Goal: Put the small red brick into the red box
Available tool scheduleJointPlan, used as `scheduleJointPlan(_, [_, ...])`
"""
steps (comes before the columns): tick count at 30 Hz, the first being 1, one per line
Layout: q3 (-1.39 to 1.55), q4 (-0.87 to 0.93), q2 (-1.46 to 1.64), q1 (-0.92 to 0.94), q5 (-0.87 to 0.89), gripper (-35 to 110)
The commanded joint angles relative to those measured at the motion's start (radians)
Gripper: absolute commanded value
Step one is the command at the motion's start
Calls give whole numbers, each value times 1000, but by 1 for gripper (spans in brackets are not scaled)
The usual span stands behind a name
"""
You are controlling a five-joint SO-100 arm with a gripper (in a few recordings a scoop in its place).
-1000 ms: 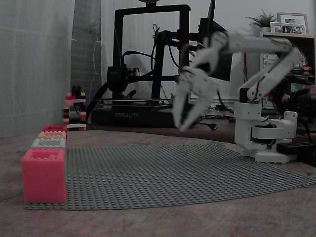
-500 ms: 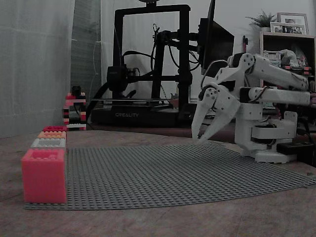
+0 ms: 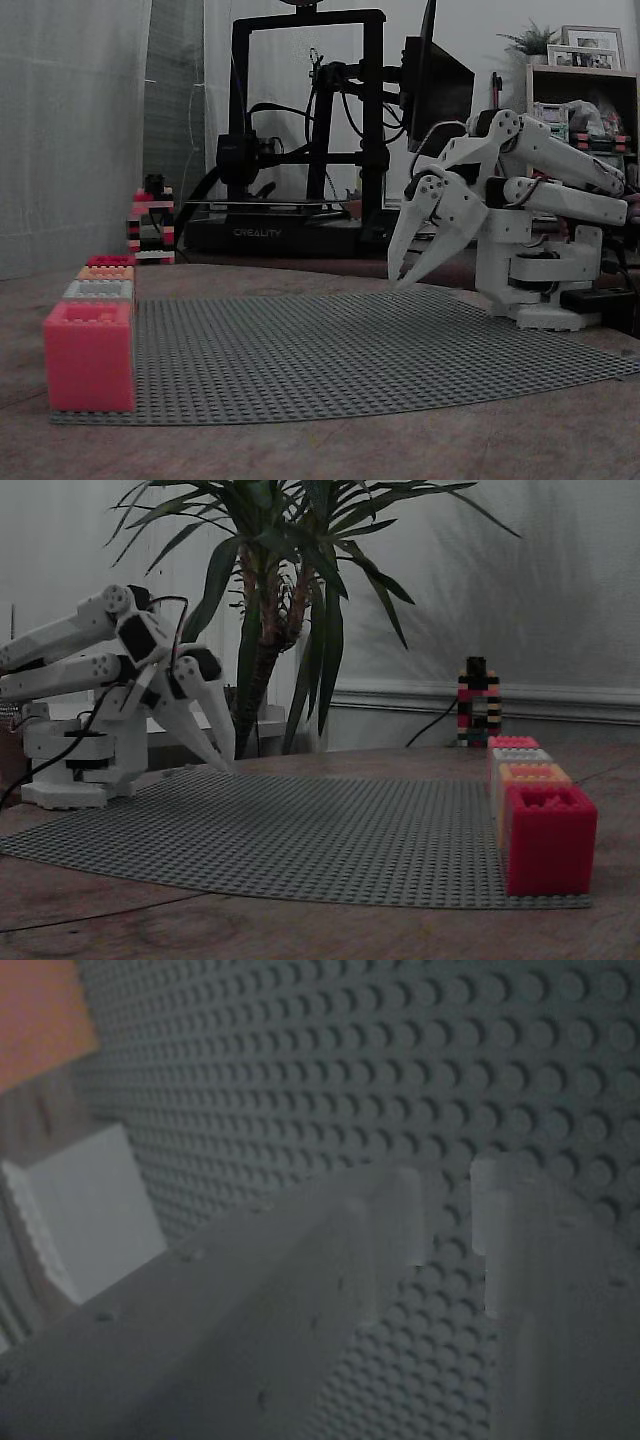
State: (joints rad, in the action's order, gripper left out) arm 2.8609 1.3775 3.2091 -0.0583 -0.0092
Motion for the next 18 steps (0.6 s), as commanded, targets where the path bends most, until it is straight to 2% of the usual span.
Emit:
scheduleJointPlan(1, [0, 28, 11, -18, 14, 0])
scheduleJointPlan(18, [0, 28, 11, -18, 9, 0])
